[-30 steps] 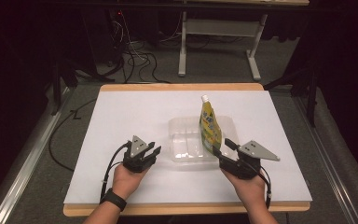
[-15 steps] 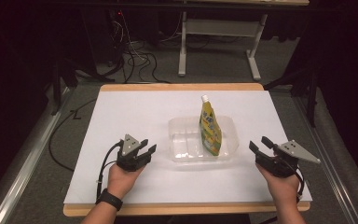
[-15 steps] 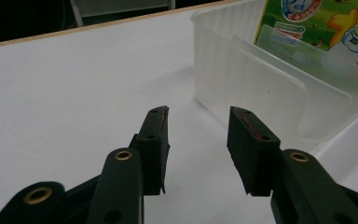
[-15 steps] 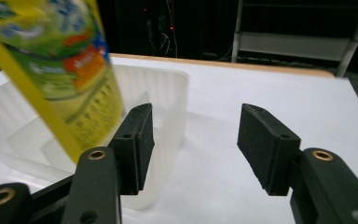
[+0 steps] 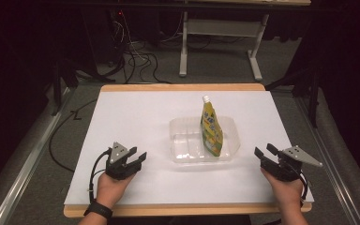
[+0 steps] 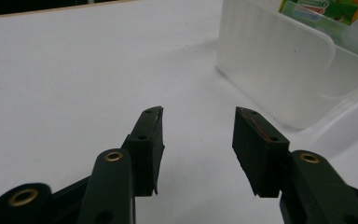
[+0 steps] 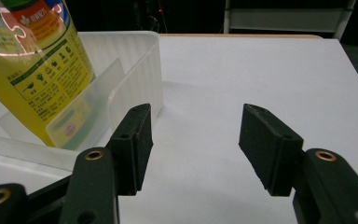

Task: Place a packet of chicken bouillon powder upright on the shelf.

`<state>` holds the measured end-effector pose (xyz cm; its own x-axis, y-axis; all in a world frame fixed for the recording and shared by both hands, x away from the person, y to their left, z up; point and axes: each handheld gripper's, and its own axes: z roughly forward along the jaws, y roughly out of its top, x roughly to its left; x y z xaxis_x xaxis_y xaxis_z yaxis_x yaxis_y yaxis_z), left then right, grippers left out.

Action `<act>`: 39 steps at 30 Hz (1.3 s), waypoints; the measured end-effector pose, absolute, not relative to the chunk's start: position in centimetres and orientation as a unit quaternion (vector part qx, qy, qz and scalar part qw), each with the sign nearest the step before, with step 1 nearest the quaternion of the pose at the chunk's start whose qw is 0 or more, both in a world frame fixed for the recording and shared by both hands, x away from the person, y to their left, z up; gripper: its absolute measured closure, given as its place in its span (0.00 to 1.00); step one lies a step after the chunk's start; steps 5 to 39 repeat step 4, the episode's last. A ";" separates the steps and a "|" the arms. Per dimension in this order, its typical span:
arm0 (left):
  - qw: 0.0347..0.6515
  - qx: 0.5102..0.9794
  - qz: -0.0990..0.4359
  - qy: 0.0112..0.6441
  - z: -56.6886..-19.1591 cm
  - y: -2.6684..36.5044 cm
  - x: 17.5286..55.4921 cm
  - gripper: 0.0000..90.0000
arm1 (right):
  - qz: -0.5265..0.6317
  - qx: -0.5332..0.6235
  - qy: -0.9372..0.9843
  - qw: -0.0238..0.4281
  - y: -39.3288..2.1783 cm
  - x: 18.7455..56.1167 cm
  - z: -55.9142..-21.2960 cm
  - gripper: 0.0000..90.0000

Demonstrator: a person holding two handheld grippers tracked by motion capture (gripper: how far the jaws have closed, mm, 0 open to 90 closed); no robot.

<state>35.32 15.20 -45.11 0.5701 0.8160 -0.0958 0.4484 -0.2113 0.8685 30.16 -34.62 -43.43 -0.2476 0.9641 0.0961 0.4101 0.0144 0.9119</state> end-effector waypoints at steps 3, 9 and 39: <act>0.467 0.762 0.205 0.399 -44.8 14.6 35.0 0.58 | 0.454 0.534 0.642 0.311 -34.5 30.1 -43.3 0.50; 0.469 0.763 0.211 0.392 -44.5 14.6 34.8 0.57 | 0.457 0.532 0.640 0.314 -34.4 30.0 -43.1 0.49; 0.469 0.763 0.211 0.392 -44.5 14.6 34.8 0.57 | 0.457 0.532 0.640 0.314 -34.4 30.0 -43.1 0.49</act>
